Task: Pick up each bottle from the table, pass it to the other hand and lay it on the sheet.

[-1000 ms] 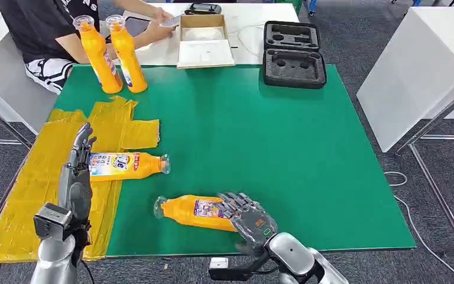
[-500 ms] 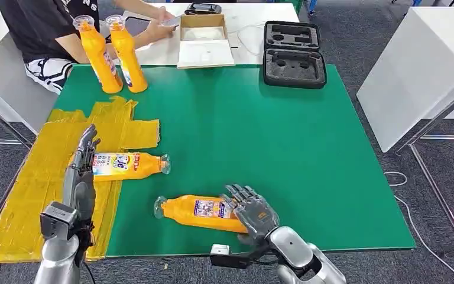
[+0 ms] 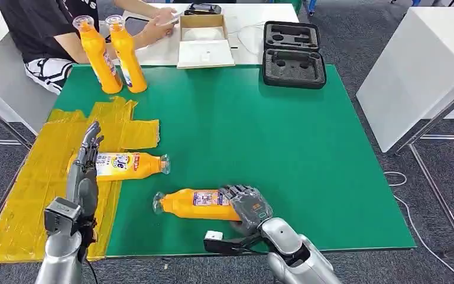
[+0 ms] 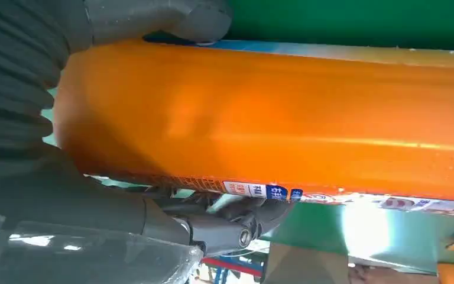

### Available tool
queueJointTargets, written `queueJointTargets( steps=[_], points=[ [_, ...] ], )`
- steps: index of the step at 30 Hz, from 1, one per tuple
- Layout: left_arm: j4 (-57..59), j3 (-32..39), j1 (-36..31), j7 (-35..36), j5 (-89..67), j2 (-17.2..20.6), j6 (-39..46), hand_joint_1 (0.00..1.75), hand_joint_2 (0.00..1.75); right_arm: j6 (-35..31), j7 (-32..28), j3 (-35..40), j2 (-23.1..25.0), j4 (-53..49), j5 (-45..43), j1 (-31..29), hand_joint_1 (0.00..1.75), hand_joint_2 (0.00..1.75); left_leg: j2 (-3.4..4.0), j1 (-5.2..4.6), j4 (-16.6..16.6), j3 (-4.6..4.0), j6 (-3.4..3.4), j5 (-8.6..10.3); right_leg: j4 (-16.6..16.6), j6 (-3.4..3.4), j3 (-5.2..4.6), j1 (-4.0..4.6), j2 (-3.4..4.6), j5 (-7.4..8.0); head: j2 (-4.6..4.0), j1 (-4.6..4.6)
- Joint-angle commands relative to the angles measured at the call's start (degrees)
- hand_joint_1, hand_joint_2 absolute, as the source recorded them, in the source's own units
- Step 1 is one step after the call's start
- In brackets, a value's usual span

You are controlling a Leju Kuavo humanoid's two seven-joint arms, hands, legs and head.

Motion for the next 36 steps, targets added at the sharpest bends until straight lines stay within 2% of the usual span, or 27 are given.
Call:
queueJointTargets(
  steps=[1, 3, 5, 6, 8, 9, 12, 13, 14, 16, 20, 30, 33, 34, 36],
  points=[
    [3.6, -0.9, -2.1, 0.4, 0.2, -0.2, -0.2, 0.0, 0.0, 0.8, 0.1, -0.2, 1.1, 6.8, 0.0, -1.7, 1.69, 1.75, 0.01, 0.08, 0.0, 0.28, -0.16, -0.09, -0.1, -0.07, 0.33, 0.09, -0.09, -0.09, 0.0, 0.0],
    [3.6, -0.9, -2.1, 0.4, 0.2, -0.2, -0.2, 0.0, 0.0, 0.8, 0.1, -0.2, 1.1, 6.8, 0.0, -1.7, 1.69, 1.75, 0.01, 0.05, 0.0, 0.19, -0.1, -0.04, -0.1, -0.04, 0.21, 0.06, -0.05, -0.03, 0.0, 0.0],
    [3.6, -0.9, -2.1, 0.4, 0.2, -0.2, -0.2, 0.0, 0.0, 0.8, 0.1, -0.2, 1.1, 6.8, 0.0, -1.7, 1.69, 1.75, 0.07, 0.11, 0.0, 0.52, -0.25, -0.2, -0.1, -0.1, 0.56, 0.12, -0.09, -0.18, 0.0, 0.0],
    [3.7, -1.0, -2.3, 0.4, 0.3, -0.2, -0.2, 0.0, 0.0, 1.2, 0.2, -0.1, 1.1, 7.5, 0.0, -1.9, 1.73, 1.75, 0.01, 0.06, 0.0, 0.28, -0.12, -0.05, -0.1, -0.05, 0.31, 0.07, -0.07, -0.05, 0.0, 0.0],
    [3.7, -1.1, -2.5, 0.6, 0.5, -0.3, -0.2, 0.0, 0.0, 2.9, 1.1, -0.2, 1.3, 8.9, 0.0, -2.2, 1.75, 1.75, 0.04, 0.07, 0.0, 0.37, -0.15, -0.08, -0.1, -0.06, 0.39, 0.08, -0.07, -0.07, 0.0, 0.0],
    [3.7, -1.1, -2.5, 0.7, 0.6, -0.3, -0.2, 0.0, 0.0, 3.4, 1.4, -0.2, 1.3, 9.7, 0.1, -2.3, 1.69, 1.75, 0.02, 0.08, 0.0, 0.45, -0.19, -0.11, -0.1, -0.07, 0.49, 0.1, -0.1, -0.1, 0.0, 0.02],
    [4.2, -1.4, -2.8, 0.9, 0.7, -0.6, -0.4, 0.0, 0.0, 5.0, 2.2, -0.3, 1.1, 11.8, 0.3, -2.5, 1.73, 1.75, 0.04, 0.11, 0.0, 0.53, -0.21, -0.13, -0.1, -0.09, 0.56, 0.12, -0.11, -0.12, 0.0, 0.02],
    [4.4, -1.5, -2.8, 1.0, 0.8, -0.7, -0.4, 0.0, 0.0, 5.0, 2.2, -0.3, 1.1, 12.4, 0.3, -2.4, 1.73, 1.75, 0.06, 0.14, 0.0, 0.66, -0.27, -0.2, -0.1, -0.11, 0.67, 0.16, -0.12, -0.17, 0.0, 0.02],
    [4.5, -1.6, -2.6, 1.0, 0.8, -0.7, -0.4, 0.0, 0.0, 5.0, 2.2, -0.3, 1.1, 12.7, 0.4, -2.4, 1.75, 1.75, 0.05, 0.07, 0.0, 0.5, -0.16, -0.07, -0.1, -0.07, 0.38, 0.08, 0.0, -0.05, 0.0, 0.02],
    [4.1, -1.6, -2.0, 1.0, 0.8, -0.6, -0.3, 0.0, 0.0, 5.0, 2.2, -0.7, 1.3, 12.9, 0.4, -1.9, 1.75, 1.75, 0.09, 0.1, 0.0, 0.78, -0.29, -0.21, -0.1, -0.25, 0.34, 0.12, 0.1, -0.19, 0.0, 0.0],
    [3.0, -1.1, -0.5, 0.9, 0.9, -0.7, -0.1, 0.0, 0.0, 5.3, 2.2, -1.2, 1.8, 13.0, 0.7, -2.0, 1.75, 1.75, 0.22, 0.1, -0.1, 1.17, -0.37, -0.49, -0.2, -0.15, 0.51, 0.11, 0.17, -0.38, 0.0, 0.0],
    [2.5, -0.7, -0.6, 0.9, 0.9, -1.0, -0.1, 0.0, 0.0, 3.8, 2.7, -2.2, 2.4, 12.4, 1.4, -2.2, 1.75, 1.75, 0.28, 0.1, -0.1, 1.36, -0.33, -0.48, -0.2, -0.15, 0.7, 0.14, 0.24, -0.38, 0.0, 0.02],
    [2.3, -0.4, -0.4, 0.9, 0.9, -0.9, -0.1, 0.0, 0.0, -0.9, 1.8, -4.5, 3.3, 9.4, 0.4, -1.0, 1.75, 1.75, 0.27, 0.1, -0.1, 1.38, -0.32, -0.48, -0.2, -0.16, 0.73, 0.14, 0.23, -0.39, 0.0, 0.02],
    [1.8, -0.3, 0.0, 1.0, 0.8, -0.5, -0.1, 0.0, 0.0, -5.7, -0.3, -6.7, 4.3, 6.3, -2.7, -0.3, 1.75, 1.75, 0.26, 0.11, 0.0, 1.39, -0.37, -0.5, -0.1, -0.18, 0.75, 0.15, 0.19, -0.43, 0.0, 0.0],
    [1.0, 0.1, 0.3, 1.0, 0.8, -0.3, -0.2, 0.0, 0.0, -10.8, -2.9, -9.2, 5.0, 1.4, -6.9, 0.4, 1.75, 1.75, 0.31, 0.04, 0.0, 1.29, -0.26, -0.46, -0.1, -0.15, 0.6, 0.07, 0.32, -0.38, 0.0, 0.02]
  ],
)
